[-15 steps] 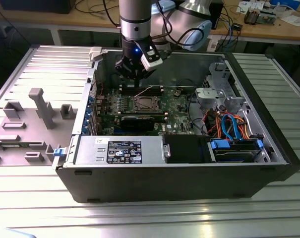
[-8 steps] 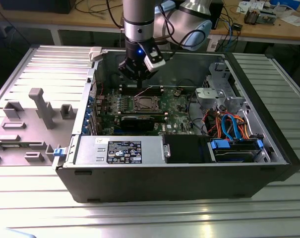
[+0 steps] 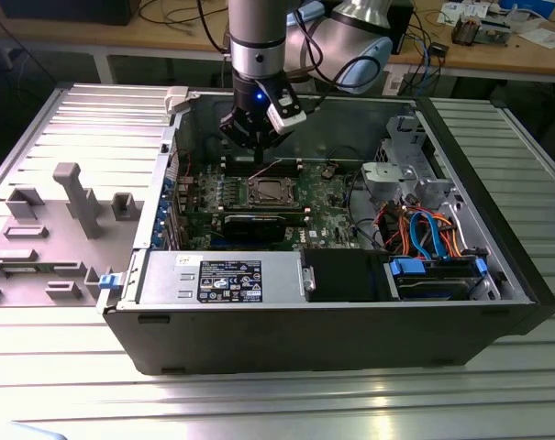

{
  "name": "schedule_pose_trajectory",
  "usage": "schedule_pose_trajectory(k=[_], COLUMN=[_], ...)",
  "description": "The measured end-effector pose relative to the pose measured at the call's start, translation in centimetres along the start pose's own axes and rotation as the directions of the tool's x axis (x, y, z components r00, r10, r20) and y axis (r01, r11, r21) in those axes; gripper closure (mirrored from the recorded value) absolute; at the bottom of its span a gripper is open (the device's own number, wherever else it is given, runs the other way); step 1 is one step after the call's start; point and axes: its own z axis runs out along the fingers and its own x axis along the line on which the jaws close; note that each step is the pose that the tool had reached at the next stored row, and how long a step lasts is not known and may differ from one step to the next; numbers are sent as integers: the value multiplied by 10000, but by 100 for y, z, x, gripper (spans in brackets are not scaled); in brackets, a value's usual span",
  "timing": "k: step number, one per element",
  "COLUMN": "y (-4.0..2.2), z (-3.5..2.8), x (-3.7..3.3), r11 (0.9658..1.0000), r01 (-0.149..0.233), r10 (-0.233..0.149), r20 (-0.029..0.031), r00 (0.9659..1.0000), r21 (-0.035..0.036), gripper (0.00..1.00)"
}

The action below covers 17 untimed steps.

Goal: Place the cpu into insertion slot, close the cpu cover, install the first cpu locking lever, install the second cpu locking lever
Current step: 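Install the first cpu locking lever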

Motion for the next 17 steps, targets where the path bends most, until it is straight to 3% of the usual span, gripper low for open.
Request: schedule_pose_trajectory(k=[17], y=[19], z=[88], x=[-14], r11=[10000], r01=[1], r10=[-1], r20=[-1], r00=[10000], r21=[5], gripper=[89])
